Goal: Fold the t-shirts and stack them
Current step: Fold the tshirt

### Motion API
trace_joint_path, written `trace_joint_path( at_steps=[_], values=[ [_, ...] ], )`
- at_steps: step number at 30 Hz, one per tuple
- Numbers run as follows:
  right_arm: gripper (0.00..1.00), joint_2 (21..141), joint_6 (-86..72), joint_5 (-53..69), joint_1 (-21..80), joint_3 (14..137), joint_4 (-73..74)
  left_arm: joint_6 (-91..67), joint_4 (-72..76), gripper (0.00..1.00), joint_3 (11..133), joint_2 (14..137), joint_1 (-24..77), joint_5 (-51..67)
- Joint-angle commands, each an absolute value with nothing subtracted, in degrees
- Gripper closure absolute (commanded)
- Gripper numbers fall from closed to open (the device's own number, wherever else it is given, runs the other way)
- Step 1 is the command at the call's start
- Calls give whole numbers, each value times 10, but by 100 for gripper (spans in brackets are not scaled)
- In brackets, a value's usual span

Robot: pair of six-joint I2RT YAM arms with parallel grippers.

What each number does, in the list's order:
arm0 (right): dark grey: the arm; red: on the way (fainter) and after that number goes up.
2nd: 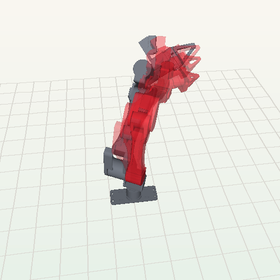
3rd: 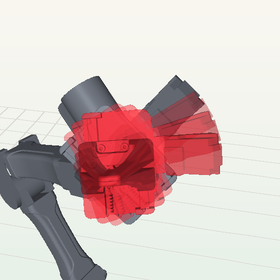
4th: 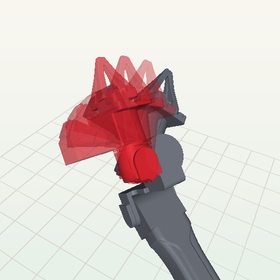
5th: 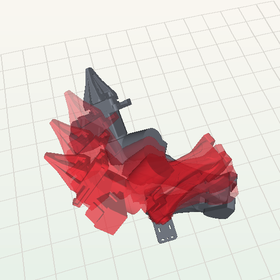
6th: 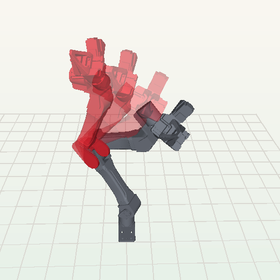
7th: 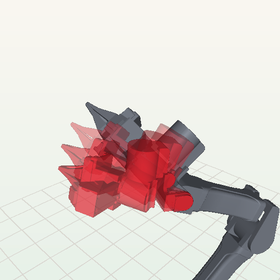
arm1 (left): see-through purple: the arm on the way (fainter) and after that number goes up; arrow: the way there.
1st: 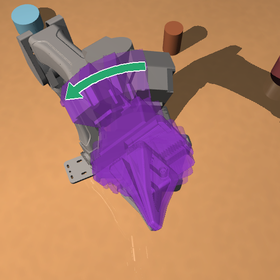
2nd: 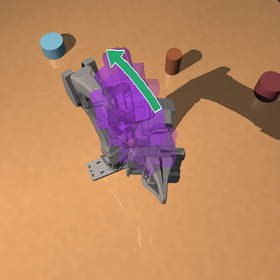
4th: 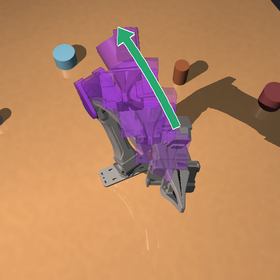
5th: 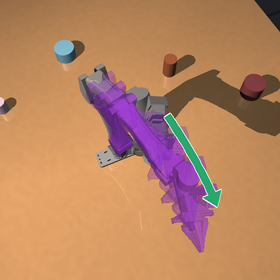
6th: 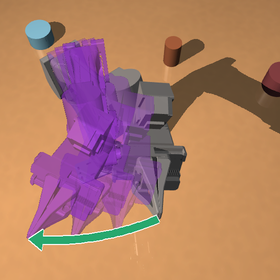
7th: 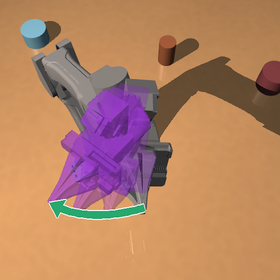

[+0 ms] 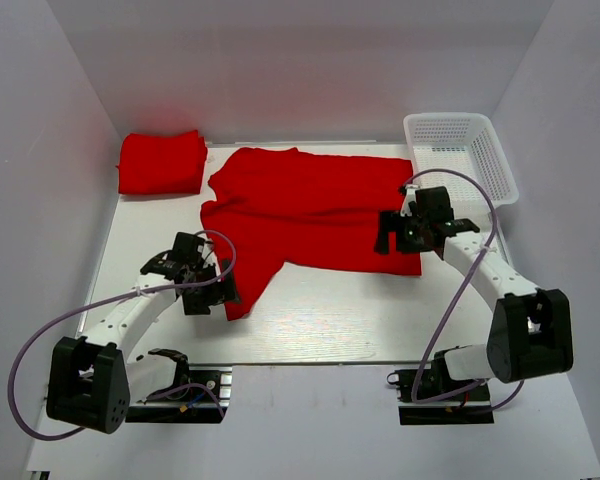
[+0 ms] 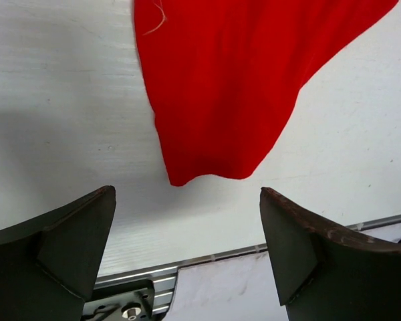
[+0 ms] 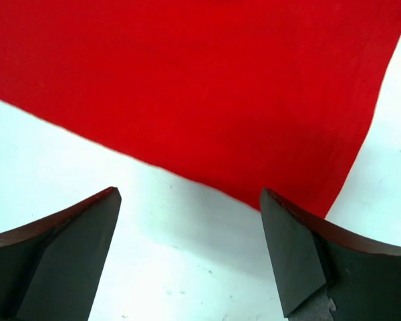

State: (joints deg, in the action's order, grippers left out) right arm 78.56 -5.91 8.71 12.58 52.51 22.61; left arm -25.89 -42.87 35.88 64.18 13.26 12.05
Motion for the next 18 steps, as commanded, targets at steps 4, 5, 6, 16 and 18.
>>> trace_joint_path(
  at_steps=[4, 5, 6, 16, 18],
  values=[
    [10, 723, -104, 60, 129, 479, 200, -307, -396, 10, 346, 639, 142, 86],
    [10, 720, -106, 62, 128, 476, 195, -312, -387, 15, 339, 639, 147, 80],
    [10, 716, -112, 62, 127, 472, 196, -317, -381, 17, 339, 645, 147, 72],
    [10, 695, -118, 22, 125, 474, 211, -328, -345, 38, 310, 701, 163, 58],
    [10, 687, -127, 4, 126, 468, 211, -328, -345, 41, 310, 708, 177, 52]
  ],
)
